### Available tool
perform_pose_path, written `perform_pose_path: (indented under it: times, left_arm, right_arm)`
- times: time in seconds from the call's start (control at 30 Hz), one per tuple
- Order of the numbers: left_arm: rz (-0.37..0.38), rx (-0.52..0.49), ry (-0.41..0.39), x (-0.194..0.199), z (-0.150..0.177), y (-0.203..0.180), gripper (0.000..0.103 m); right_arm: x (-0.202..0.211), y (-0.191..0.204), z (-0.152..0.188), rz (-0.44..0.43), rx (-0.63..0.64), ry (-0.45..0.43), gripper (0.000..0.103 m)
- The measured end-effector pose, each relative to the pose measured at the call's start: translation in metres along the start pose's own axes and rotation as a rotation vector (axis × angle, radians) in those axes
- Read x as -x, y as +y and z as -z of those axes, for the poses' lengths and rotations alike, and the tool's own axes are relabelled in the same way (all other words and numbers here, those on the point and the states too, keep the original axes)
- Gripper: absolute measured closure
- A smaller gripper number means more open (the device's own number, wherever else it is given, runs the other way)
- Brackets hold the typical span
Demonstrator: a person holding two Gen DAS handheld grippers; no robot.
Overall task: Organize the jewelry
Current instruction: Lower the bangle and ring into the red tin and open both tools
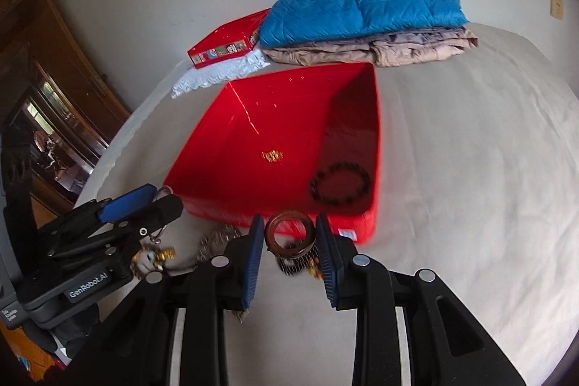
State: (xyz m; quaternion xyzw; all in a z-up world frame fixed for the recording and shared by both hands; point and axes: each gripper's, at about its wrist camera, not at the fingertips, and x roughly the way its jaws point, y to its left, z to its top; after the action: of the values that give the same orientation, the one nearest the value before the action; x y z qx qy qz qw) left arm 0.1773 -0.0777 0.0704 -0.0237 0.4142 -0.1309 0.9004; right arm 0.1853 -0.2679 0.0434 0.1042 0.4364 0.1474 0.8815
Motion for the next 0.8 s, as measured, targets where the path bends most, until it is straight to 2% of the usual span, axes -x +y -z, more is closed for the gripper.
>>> perform_pose_path:
  times: [0.17,0.4,0.53,0.57,0.8]
  left_arm:
    - [-0.002,0.033,0.030,-0.040,-0.036,0.013,0.058]
    - [0.007,0.067,0.124,-0.097,-0.046,0.030,0.058]
    - [0.008,0.076,0.155,-0.109,-0.047,0.036,0.057]
    - [0.008,0.078,0.160,-0.111,-0.047,0.037,0.056]
    - [0.015,0.093,0.141,-0.102,-0.046,0.039,0.049]
  right_arm:
    - [-0.038,0.003,-0.027,0.022,-0.019,0.034,0.074]
    - [-0.087,-0.005,-0.035,0.043,-0.026,0.111,0.074]
    - [-0.098,-0.006,-0.036,0.055,-0.014,0.123,0.073]
    - [-0.099,-0.007,-0.035,0.059,-0.012,0.123,0.070]
    - [-0.089,-0.006,-0.038,0.046,-0.004,0.085,0.068]
